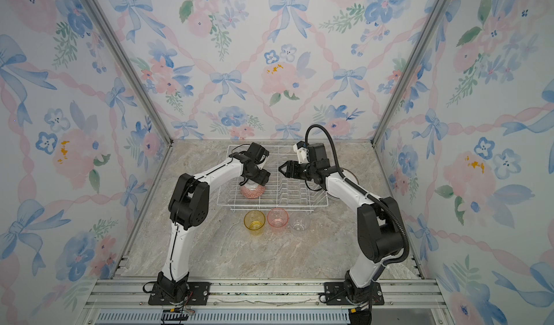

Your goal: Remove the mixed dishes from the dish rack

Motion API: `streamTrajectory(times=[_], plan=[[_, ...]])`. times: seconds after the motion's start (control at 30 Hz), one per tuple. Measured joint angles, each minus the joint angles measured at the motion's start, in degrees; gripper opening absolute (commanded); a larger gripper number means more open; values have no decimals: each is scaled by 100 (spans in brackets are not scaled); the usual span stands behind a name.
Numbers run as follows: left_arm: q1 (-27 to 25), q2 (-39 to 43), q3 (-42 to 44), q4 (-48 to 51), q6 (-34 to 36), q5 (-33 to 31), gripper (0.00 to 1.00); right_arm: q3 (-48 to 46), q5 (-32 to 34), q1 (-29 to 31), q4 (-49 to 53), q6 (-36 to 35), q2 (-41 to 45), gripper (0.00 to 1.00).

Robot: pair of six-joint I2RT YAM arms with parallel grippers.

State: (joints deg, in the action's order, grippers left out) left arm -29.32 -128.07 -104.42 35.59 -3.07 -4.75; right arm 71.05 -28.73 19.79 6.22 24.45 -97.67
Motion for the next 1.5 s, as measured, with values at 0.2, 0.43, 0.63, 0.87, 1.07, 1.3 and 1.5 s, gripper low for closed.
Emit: streamTrajectory(times=[0.2,0.43,0.63,0.87,1.07,1.3,1.5], plan=[[-9,188,42,96,-7,-138,83,-11,0,0,0,-2,0,64],[-31,1519,767,85,-13,-400,76,-28,-79,0,0,-2,0,65],[-31,2485,1506,184,-81,-483,57,-28,-188,20,17,-9,0,65],[-52,2527,1746,417,-142,-428,65,-28,-238,79,24,-9,-4,65],[-138,2339,1663,466,-149,-426,78,-28,-256,122,33,-24,-7,65],[-216,2013,1604,481,-146,-428,82,-28,-256,127,50,-50,-9,65],[-216,1834,1510,485,-142,-490,76,-26,-256,127,57,-50,-9,65]])
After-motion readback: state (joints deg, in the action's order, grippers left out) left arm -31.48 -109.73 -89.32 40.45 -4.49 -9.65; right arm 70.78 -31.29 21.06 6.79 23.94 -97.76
